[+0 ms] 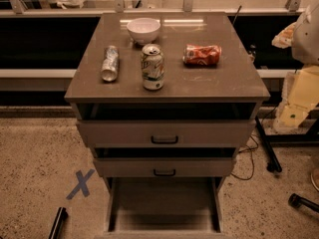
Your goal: Place coke can into bottom drawer
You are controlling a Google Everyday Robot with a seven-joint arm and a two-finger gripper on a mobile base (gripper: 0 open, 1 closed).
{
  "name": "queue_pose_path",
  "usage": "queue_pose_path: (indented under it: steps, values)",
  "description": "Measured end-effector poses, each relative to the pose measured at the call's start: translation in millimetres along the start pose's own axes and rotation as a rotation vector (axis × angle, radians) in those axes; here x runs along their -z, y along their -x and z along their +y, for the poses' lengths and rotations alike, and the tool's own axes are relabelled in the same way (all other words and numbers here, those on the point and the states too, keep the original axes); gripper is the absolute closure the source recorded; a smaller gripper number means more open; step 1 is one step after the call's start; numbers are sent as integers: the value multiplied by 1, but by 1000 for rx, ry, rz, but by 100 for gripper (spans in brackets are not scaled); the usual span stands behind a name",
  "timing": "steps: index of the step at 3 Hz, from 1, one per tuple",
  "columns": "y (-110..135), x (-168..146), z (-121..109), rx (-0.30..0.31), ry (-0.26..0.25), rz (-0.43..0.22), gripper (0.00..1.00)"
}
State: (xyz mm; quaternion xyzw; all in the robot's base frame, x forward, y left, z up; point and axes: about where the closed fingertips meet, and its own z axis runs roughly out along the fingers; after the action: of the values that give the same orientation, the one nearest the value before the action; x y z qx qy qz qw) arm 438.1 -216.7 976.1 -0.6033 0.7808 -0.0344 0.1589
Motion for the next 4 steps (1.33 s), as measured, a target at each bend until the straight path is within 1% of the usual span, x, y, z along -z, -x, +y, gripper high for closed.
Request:
queue_pose_path:
  steps: [1,2,3,4]
  values:
    - [0,0,0,0,0,0,0]
    - [23,-2,-31,112,-27,-63,0]
    - [36,-10,-55,183,-21,-111,0]
    - [73,-70,-120,262,88,-161,0]
